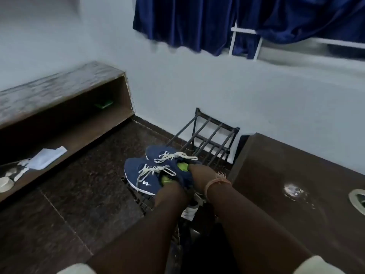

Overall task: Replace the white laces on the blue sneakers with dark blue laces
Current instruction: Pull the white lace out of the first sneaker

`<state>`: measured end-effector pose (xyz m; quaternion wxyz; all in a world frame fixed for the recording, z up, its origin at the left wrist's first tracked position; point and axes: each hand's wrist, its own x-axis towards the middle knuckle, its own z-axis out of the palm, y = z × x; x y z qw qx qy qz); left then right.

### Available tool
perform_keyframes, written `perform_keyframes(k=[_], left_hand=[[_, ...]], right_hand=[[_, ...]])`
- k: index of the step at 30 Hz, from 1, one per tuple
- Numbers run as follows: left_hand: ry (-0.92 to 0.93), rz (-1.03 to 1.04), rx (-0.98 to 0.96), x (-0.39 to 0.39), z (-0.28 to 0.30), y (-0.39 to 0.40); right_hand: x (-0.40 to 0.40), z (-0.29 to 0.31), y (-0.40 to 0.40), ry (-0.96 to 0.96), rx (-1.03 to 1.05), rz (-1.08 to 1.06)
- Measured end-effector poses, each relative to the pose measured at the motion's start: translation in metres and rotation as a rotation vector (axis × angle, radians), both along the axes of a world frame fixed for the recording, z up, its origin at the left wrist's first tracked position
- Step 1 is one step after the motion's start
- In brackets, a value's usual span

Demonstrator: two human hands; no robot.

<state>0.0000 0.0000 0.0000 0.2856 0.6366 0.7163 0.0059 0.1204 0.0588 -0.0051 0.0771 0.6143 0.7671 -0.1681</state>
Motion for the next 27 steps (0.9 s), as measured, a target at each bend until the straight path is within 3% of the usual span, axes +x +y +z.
perform_keyframes(k=[3, 7, 14, 20, 27], left_hand=[[0.060, 0.033, 0.041, 0.003, -0.006, 0.005], [0.104, 0.034, 0.122, 0.007, -0.006, 0.004], [0.155, -0.144, 0.403, 0.036, 0.022, -0.015], [0.177, -0.294, 0.529, 0.103, 0.070, -0.037], [0.102, -0.493, 0.539, 0.188, 0.073, -0.075]], right_hand=[[-0.002, -0.007, 0.009, 0.000, 0.010, -0.013], [-0.004, -0.009, -0.002, 0.044, 0.197, -0.041], [0.042, 0.029, -0.050, 0.128, 0.516, -0.218], [0.115, 0.067, -0.117, 0.075, 0.712, -0.412], [0.187, 0.074, -0.197, 0.008, 0.731, -0.627]])
